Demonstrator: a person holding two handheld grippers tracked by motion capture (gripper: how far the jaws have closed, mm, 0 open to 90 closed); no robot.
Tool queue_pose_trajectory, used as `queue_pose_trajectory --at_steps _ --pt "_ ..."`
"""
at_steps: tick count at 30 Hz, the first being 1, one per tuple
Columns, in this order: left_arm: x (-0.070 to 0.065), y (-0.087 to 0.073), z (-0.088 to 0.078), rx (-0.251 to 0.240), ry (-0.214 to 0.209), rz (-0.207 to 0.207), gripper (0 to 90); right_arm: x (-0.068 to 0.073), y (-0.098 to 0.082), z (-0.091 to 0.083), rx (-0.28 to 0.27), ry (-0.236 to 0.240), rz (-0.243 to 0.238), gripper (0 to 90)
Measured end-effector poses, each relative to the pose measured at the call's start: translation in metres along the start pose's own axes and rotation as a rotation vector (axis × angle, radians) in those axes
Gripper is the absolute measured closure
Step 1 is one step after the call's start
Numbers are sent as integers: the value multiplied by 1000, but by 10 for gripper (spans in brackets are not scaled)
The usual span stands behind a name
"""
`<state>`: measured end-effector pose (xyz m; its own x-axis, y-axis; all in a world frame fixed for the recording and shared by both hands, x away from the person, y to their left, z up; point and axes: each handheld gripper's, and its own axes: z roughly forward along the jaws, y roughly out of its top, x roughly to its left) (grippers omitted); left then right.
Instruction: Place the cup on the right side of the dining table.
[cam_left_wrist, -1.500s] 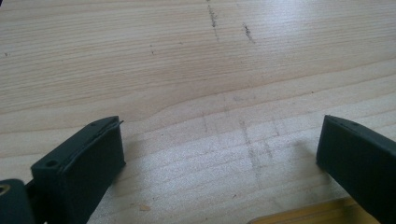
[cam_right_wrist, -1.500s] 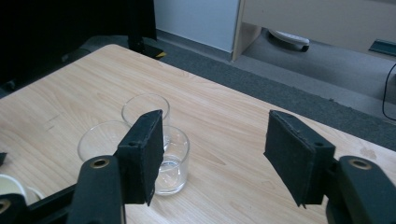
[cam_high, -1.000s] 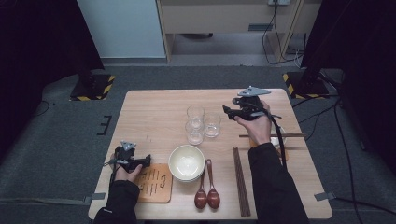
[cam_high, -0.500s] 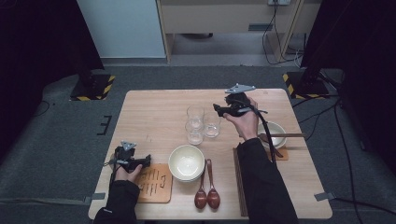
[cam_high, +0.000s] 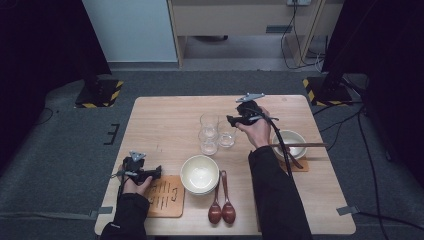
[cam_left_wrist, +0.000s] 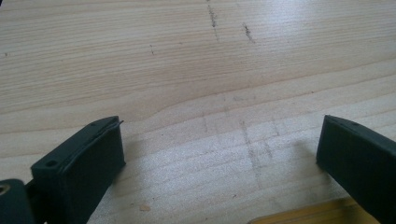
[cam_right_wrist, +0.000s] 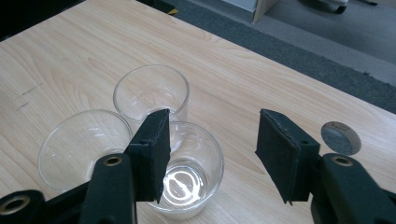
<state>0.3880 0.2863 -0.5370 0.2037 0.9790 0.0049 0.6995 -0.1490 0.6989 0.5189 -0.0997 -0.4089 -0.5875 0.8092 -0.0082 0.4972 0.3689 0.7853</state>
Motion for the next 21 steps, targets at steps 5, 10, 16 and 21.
queue_pose_trajectory --at_steps 5,10,16,21 --pt "0 0 0 0 0 0 0 -2 -4 8 29 0 -1 455" --pt "0 0 0 0 0 0 0 -6 -10 14 52 1 27 457" --pt "0 0 0 0 0 0 0 -8 -17 22 76 2 35 469" --pt "0 0 0 0 0 0 0 -9 -20 29 96 8 41 488"
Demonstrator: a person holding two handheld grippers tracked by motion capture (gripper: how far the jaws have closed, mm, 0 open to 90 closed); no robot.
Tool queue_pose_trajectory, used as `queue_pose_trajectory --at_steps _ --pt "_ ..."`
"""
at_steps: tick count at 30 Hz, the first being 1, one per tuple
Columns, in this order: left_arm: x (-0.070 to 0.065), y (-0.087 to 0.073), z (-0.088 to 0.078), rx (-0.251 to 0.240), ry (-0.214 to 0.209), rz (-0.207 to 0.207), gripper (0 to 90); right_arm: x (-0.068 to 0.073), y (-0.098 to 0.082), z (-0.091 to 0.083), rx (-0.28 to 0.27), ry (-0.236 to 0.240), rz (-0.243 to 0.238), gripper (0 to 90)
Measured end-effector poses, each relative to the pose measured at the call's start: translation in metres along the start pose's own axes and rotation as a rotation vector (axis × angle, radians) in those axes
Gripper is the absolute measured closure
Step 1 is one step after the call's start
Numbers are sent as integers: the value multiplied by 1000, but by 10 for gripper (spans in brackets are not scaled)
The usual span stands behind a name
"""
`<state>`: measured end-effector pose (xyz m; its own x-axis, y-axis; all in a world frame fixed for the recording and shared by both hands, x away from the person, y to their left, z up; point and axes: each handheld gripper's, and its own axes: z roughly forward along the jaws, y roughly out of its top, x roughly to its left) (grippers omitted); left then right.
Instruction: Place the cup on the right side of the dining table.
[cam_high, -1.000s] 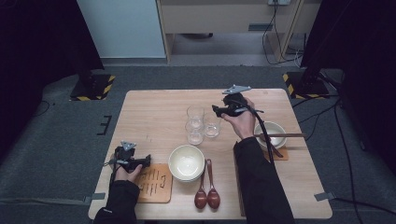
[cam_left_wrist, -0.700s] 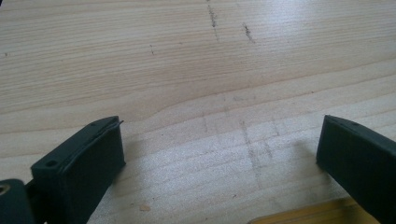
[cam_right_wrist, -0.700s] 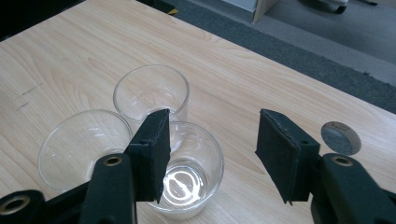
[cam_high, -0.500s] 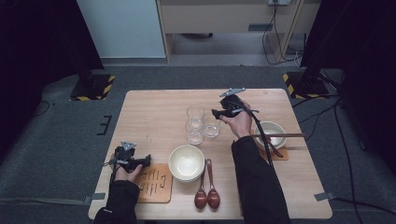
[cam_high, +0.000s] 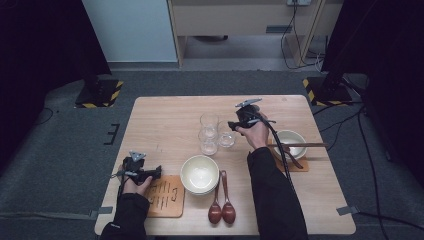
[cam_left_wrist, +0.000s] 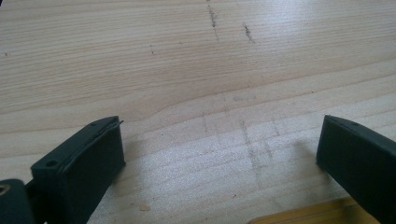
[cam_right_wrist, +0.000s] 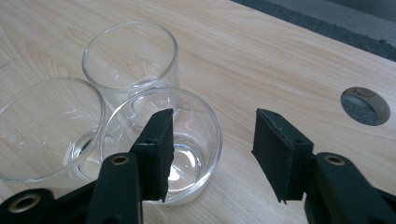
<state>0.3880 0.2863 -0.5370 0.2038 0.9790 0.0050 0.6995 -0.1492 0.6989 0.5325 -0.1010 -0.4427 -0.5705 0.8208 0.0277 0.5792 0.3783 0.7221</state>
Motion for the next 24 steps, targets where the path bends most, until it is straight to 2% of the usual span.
queue_pose_trajectory --at_steps 13,24 --pt "0 0 0 0 0 0 0 1 -4 17 56 1 8 540" --pt "0 0 0 0 -1 0 0 1 -6 29 108 1 11 619"
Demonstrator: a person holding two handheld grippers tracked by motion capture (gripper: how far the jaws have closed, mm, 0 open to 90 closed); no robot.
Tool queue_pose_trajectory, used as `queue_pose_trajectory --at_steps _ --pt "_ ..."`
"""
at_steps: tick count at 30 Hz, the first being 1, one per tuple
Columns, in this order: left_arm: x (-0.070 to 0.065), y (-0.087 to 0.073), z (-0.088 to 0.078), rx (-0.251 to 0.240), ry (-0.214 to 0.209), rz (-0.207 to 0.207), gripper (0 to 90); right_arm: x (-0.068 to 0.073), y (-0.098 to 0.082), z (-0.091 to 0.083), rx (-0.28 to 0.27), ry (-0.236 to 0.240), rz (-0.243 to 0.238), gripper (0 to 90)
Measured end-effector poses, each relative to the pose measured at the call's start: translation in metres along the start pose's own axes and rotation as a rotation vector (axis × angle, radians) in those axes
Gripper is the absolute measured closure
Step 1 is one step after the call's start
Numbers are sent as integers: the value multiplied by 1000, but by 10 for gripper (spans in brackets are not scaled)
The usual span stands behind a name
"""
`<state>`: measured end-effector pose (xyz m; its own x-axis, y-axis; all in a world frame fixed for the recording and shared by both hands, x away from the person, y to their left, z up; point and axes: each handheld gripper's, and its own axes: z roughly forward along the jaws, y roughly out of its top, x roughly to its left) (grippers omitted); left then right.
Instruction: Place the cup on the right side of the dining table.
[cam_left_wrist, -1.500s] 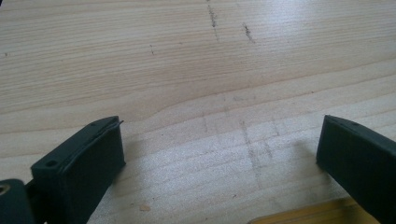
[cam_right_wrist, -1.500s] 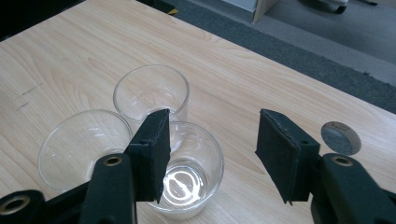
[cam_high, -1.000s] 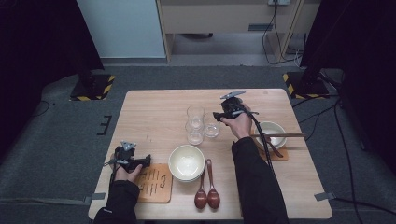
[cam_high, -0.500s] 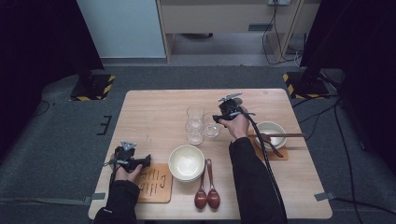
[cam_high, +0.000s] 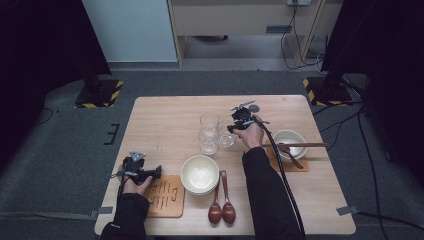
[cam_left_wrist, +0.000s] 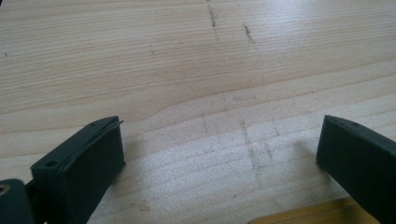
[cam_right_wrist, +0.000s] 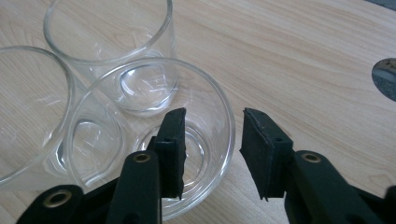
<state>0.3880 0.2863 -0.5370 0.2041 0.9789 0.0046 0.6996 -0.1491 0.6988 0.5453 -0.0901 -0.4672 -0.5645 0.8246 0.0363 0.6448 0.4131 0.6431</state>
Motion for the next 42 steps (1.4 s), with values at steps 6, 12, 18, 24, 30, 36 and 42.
queue_pose_trajectory --at_steps 6,12,18,24,30,36,42 --pt "0 0 0 0 -1 0 0 0 -1 6 25 -10 2 670" --pt "0 0 0 0 -1 0 0 4 1 9 44 -26 5 746" --pt "0 0 0 0 -1 0 0 3 3 10 56 -36 13 788" --pt "0 0 0 0 -1 0 0 2 5 10 72 -29 36 805" --pt "0 0 0 0 -1 0 0 1 5 9 77 -16 56 811" --pt "0 0 0 0 -1 0 0 0 2 4 86 -7 41 814" --pt "0 0 0 0 -1 0 0 -3 0 -2 88 1 43 823"
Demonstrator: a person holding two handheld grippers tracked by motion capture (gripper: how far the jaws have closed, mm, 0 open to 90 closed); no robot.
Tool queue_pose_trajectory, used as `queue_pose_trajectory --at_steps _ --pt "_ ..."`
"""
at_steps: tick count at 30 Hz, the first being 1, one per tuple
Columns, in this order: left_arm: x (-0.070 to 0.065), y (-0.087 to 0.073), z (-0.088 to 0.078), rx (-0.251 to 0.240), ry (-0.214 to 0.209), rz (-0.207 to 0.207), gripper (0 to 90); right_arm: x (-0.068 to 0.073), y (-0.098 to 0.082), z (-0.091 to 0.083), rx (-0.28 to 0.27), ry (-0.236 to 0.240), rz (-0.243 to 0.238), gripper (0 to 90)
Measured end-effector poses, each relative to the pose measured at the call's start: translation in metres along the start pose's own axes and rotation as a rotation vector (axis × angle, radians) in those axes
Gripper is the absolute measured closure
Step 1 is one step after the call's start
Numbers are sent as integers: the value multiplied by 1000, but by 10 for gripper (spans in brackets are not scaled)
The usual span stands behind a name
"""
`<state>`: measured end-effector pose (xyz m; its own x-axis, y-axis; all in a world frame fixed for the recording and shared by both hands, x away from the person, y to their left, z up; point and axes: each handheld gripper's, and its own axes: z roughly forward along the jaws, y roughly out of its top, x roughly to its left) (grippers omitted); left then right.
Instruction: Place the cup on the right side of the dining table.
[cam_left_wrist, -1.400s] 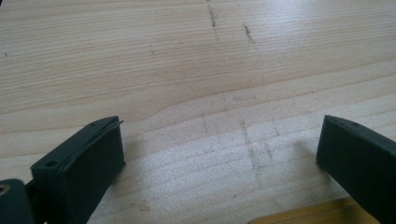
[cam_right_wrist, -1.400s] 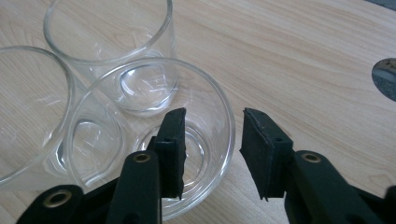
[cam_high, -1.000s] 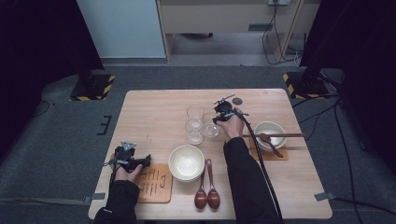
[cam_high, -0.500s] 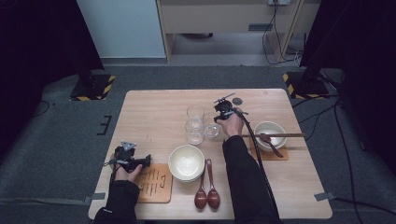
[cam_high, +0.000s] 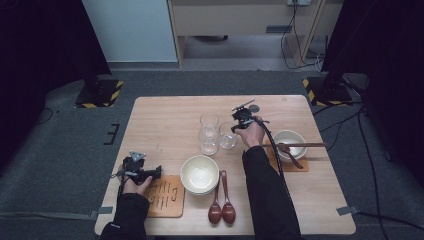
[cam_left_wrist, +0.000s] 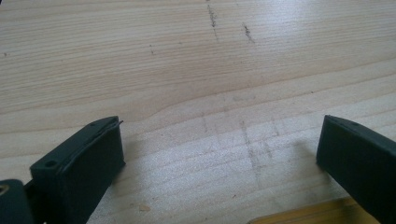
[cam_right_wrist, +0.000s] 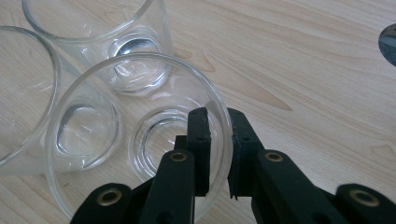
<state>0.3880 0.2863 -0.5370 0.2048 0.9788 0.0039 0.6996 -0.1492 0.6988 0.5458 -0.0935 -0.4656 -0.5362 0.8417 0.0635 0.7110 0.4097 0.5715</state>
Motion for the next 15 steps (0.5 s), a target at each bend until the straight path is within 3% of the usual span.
queue_pose_trajectory --at_steps 15 --pt "0 0 0 0 0 0 0 -11 -8 -14 -36 24 28 839"
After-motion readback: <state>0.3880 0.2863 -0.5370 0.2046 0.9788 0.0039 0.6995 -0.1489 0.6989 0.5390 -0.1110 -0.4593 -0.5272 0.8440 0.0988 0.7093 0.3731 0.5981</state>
